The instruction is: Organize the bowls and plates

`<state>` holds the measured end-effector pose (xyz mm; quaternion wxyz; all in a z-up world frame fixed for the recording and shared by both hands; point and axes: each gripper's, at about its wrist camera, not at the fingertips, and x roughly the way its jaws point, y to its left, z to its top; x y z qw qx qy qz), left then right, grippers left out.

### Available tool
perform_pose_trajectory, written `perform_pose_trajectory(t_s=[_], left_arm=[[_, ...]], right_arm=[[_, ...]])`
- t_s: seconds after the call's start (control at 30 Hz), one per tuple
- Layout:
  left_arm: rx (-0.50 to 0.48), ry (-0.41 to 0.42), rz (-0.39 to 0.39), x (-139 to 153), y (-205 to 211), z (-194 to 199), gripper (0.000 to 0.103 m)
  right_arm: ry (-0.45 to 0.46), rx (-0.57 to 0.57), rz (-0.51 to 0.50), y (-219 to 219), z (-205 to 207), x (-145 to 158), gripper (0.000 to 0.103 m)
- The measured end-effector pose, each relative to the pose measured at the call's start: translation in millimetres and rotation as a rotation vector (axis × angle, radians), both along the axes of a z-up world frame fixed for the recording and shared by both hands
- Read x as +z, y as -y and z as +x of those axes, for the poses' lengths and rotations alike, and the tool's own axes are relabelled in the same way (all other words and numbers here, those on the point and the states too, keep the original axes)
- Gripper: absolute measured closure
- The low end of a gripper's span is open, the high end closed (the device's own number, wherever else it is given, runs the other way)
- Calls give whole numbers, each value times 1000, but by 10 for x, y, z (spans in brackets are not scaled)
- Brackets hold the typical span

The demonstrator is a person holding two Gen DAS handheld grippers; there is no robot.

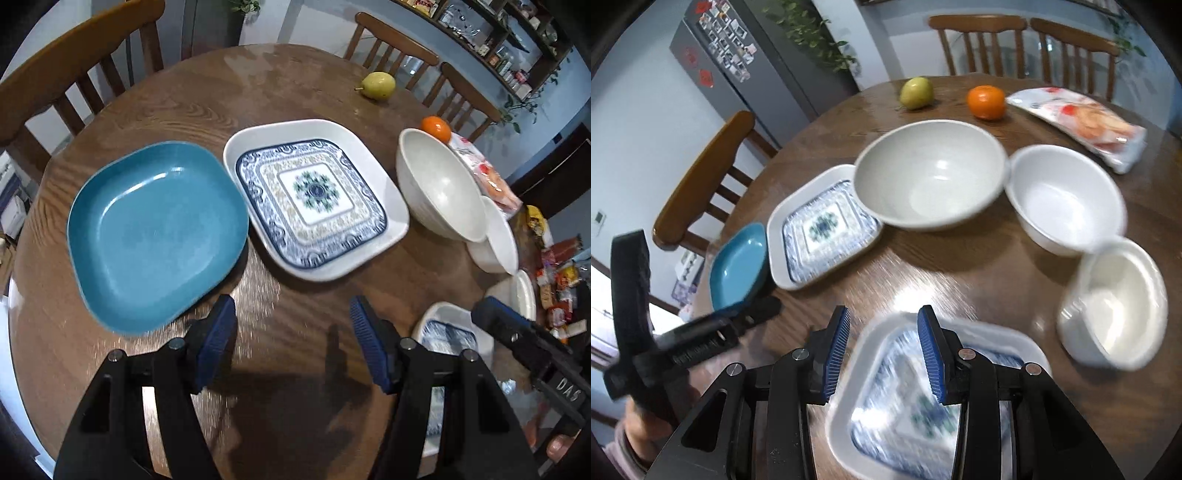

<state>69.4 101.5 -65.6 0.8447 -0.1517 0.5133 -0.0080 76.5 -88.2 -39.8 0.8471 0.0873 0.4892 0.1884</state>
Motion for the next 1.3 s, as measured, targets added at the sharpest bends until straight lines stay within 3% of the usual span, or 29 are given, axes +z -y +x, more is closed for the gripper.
perform_pose_trajectory(t_s=[0.2, 0.43, 0.53, 0.63, 0.67, 0.7, 0.77, 0.8, 0.9, 1.1, 1.13, 1.2, 1.3], left_arm=[[45, -19, 10, -86, -48, 162, 46], [117, -9, 64, -132, -83, 315, 47], [142, -5, 92, -129, -129, 378, 53], [134, -4, 117, -128, -176, 437, 71], [126, -4, 125, -124, -184, 462, 80], [119, -5, 132, -125, -187, 474, 84], [106, -4, 144, -130, -233, 479, 89], [93, -3, 154, -136, -254, 476, 93], [41, 0, 176, -130, -221, 487, 92], [-42, -8, 214, -119, -269, 363, 89], [-45, -13, 215, -119, -290, 357, 89], [-48, -12, 221, -120, -286, 359, 89], [-55, -6, 242, -119, -225, 412, 90]], right_arm=[[-43, 18, 16, -265, 451, -159, 64], [-71, -66, -6, -407, 766, -340, 64], [-88, -113, 1, -421, 843, -414, 64], [-75, -123, -11, -447, 893, -424, 64], [-70, -119, -29, -465, 895, -421, 69], [-70, -112, -42, -485, 896, -423, 83], [-72, -106, -57, -486, 870, -438, 91], [-72, -102, -64, -469, 853, -434, 91], [-109, -84, -62, -416, 782, -424, 91], [-227, 12, -28, -339, 472, -432, 85], [-220, 10, -40, -319, 443, -408, 82], [-165, -19, -67, -264, 455, -324, 66], [-122, -44, -42, -200, 582, -271, 61]])
